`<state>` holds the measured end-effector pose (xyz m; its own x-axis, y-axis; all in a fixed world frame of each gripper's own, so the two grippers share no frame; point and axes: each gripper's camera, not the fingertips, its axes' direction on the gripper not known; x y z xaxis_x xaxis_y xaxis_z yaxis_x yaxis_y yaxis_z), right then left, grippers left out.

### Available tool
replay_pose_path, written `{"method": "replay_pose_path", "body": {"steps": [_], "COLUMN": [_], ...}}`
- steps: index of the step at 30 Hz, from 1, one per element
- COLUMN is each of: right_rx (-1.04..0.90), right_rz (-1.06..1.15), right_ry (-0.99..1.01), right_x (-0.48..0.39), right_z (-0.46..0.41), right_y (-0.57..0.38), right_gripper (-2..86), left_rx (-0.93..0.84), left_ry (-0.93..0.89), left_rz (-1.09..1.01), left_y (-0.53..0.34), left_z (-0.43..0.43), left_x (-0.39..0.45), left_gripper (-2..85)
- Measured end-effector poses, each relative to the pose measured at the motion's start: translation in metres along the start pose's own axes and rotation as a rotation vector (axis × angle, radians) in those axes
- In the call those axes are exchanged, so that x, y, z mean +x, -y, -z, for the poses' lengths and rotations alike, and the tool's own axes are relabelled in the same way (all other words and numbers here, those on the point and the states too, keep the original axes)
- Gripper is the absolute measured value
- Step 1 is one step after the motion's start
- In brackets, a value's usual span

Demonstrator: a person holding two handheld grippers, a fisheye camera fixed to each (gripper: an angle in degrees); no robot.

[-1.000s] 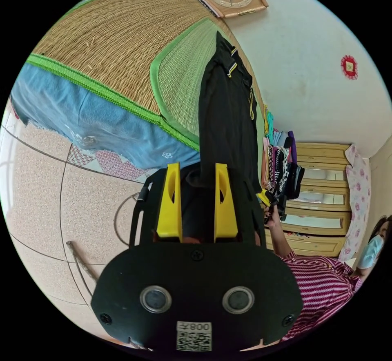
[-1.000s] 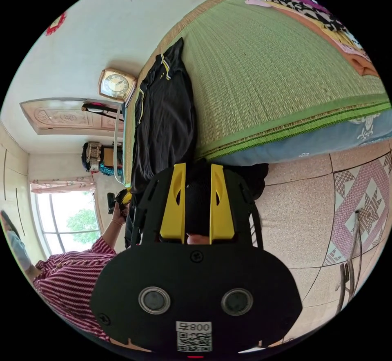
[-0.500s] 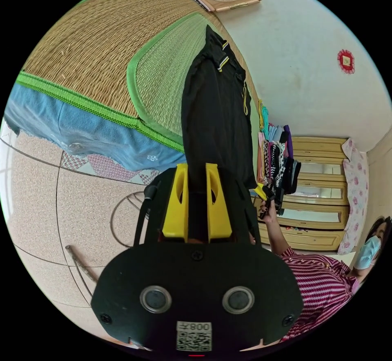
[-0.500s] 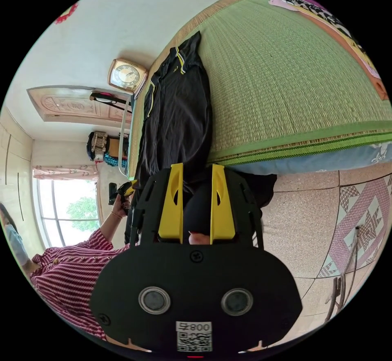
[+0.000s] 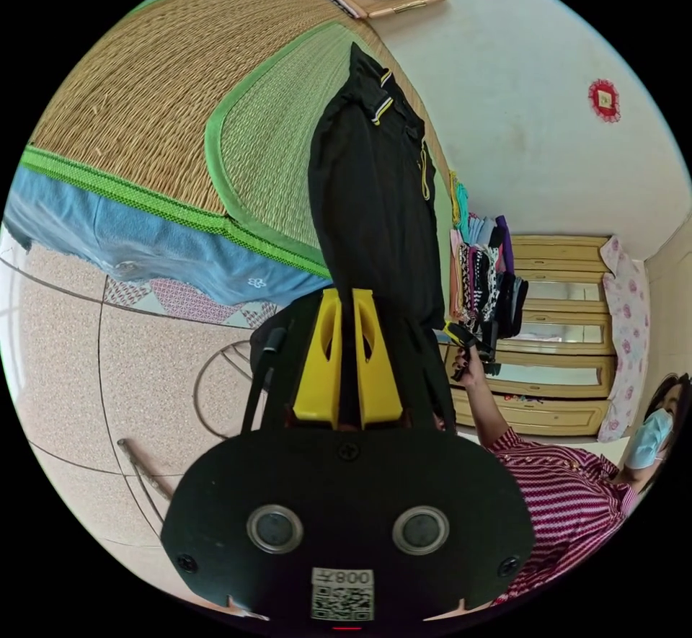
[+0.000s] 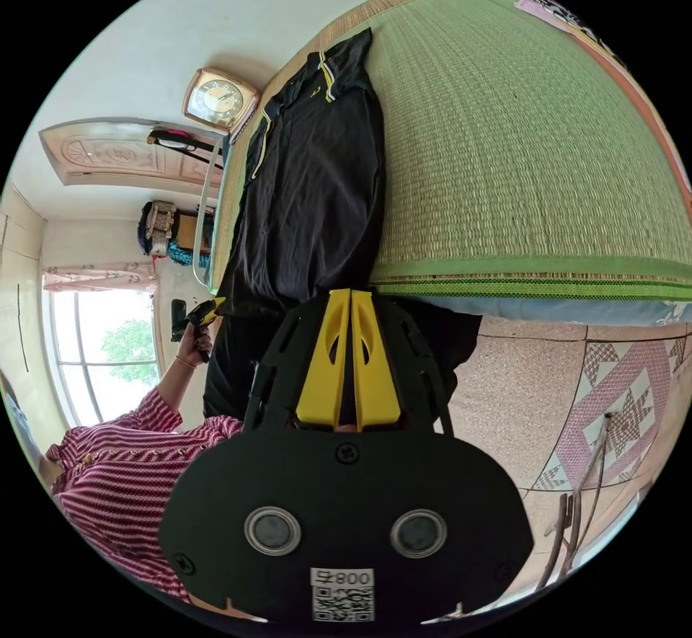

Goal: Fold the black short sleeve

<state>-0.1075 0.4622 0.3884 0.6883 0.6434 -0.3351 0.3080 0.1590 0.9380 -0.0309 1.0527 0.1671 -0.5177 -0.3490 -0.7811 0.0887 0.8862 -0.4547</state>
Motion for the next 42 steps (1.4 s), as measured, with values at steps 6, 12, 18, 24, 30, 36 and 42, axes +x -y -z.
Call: {"method": "replay_pose_path", "body": {"steps": [6, 12, 18, 24, 30, 36, 42], "right_rx": [0.038, -0.051, -0.116, -0.098, -0.025, -0.013, 0.028], "right_rz": [0.048, 0.151, 0.158, 0.133, 0.031, -0.019, -0.05], "right_ry": [0.014, -0.082, -0.149, -0.126, 0.004, 0.066, 0.136], "right_x": [-0.018, -0.064, -0.075, -0.067, -0.018, 0.012, 0.036], "right_z": [0.021, -0.006, -0.034, -0.003, 0.037, 0.041, 0.055], "right_y": [-0.012, 0.001, 0.014, 0.005, -0.021, -0.034, -0.036], "right_gripper": [6.3, 10.6, 5.3, 1.5, 1.0, 0.9, 0.8], "left_rx": [0.01, 0.012, 0.008, 0.024, 0.026, 0.031, 0.049], "left_ry": [-0.021, -0.025, -0.023, -0.061, -0.032, -0.021, -0.022], "left_rz": [-0.007, 0.0, -0.008, -0.037, -0.001, 0.024, 0.034], "left_y": [0.012, 0.024, 0.035, 0.043, 0.048, 0.054, 0.063], "left_z": [-0.003, -0.011, -0.019, -0.013, -0.014, -0.019, -0.019], "left_x": [-0.017, -0.031, -0.038, -0.041, -0.057, -0.066, -0.073], "left_gripper": [3.1, 3.0, 2.9, 2.4, 1.9, 1.3, 1.2]}}
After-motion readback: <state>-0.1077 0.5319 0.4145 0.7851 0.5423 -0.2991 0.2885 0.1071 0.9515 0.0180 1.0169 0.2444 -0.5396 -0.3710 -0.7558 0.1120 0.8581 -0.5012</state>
